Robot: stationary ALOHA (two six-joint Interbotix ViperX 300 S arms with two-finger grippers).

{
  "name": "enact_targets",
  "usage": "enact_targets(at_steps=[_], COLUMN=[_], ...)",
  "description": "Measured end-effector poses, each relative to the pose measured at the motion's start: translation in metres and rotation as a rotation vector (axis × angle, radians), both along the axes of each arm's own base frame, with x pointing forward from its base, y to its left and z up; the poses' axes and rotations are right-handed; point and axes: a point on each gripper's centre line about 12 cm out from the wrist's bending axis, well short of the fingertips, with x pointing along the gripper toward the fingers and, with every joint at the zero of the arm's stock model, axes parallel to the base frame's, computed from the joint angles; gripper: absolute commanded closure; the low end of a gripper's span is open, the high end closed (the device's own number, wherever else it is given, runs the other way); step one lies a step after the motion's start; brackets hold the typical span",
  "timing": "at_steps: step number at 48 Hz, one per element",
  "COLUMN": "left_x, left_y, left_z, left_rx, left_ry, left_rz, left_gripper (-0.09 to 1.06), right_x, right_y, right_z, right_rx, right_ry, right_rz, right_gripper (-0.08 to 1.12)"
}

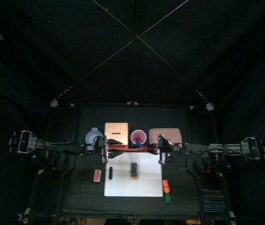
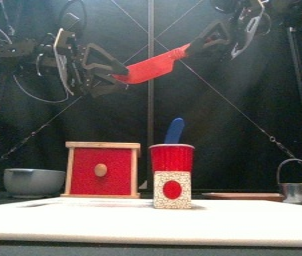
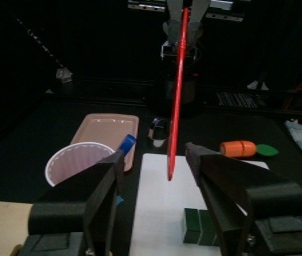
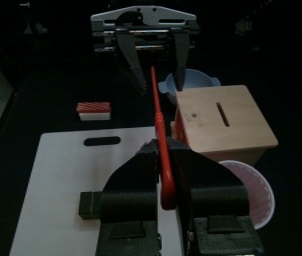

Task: Cut the sushi into 4 pieces with the knife
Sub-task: Grasp knife edge with left hand

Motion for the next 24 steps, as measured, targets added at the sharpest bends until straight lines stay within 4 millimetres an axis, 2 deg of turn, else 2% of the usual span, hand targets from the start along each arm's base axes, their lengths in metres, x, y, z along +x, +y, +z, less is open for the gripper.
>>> enact_targets(at_steps=[14,20,24], left_x=[0.001,0.003,0.004], left_y=[-0.002,-0.004,-0.004], left_z=[-0.002,-0.009,-0.018], left_rx=[0.03,0.049,0.059], left_ry=[0.003,0.02,0.039], left_rz=[-0.021,-0.04,-0.051], left_gripper=[0.72,0.84,0.88], right_x=[0.004,0.008,0.011], right_y=[-0.001,0.0,-0.001], right_z=[-0.006,-0.01,-0.017], right_rx=[0.002,0.004,0.01], right_ry=[0.009,0.013,0.031], right_rz=[-0.001,0.004,0.003], right_gripper=[0.98,0.98,0.98])
